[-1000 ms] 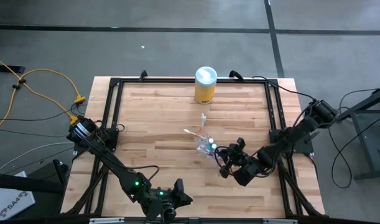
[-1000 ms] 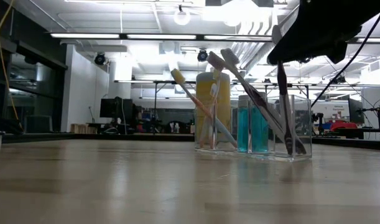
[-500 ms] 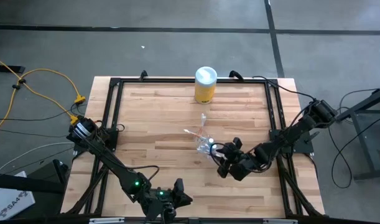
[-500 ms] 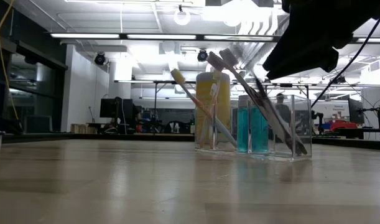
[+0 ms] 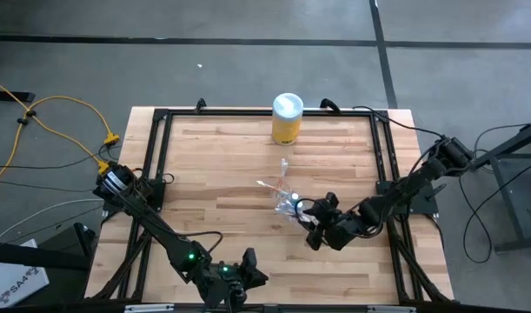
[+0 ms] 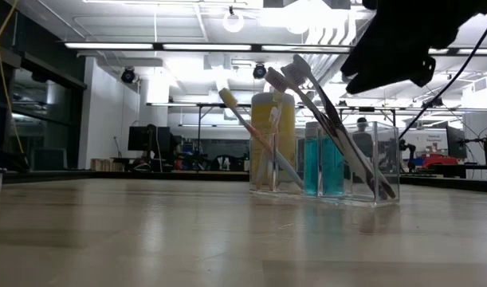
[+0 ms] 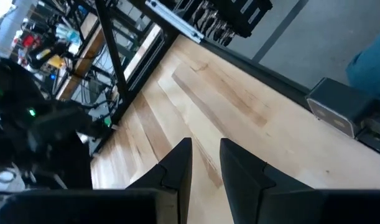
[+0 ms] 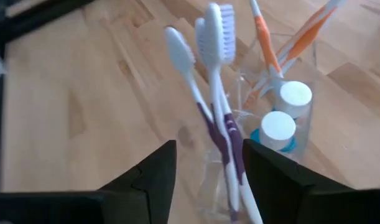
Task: Pick & Place toothbrushing station
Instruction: Return to Home Position
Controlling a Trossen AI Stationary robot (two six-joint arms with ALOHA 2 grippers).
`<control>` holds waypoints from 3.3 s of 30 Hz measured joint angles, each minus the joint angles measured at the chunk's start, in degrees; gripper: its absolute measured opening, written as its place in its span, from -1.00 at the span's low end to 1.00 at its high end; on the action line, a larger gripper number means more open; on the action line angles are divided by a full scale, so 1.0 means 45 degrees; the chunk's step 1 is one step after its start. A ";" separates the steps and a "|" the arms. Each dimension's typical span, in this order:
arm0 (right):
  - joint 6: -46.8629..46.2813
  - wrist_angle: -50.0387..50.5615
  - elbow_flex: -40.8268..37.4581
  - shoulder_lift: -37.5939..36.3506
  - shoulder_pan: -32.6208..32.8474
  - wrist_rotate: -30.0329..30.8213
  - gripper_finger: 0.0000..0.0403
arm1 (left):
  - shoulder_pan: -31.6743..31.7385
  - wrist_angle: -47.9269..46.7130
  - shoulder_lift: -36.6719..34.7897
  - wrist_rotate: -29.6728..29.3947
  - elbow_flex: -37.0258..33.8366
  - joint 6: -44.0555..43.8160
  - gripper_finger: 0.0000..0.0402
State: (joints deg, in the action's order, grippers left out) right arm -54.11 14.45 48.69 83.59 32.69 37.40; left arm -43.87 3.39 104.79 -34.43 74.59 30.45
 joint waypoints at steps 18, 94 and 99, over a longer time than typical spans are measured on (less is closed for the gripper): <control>0.0239 0.1084 0.0005 -0.3466 0.0182 -0.0685 -0.14 | 0.1504 -0.2971 -0.0577 -0.1753 0.0000 -0.2633 -0.76; 0.8986 -0.6297 -1.0225 -1.3710 -0.9403 -0.9023 -0.14 | 0.9299 -0.1888 -0.8869 1.3346 -0.7485 -0.3157 -0.76; 0.9208 -0.6255 -1.0226 -1.4083 -1.0360 -1.0049 -0.14 | 0.9315 -0.1927 -0.8864 1.3351 -0.7485 -0.3050 -0.76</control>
State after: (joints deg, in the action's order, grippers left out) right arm -12.67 -13.69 2.67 20.21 -13.93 -7.82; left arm -1.96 -5.28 64.90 25.65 40.91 16.73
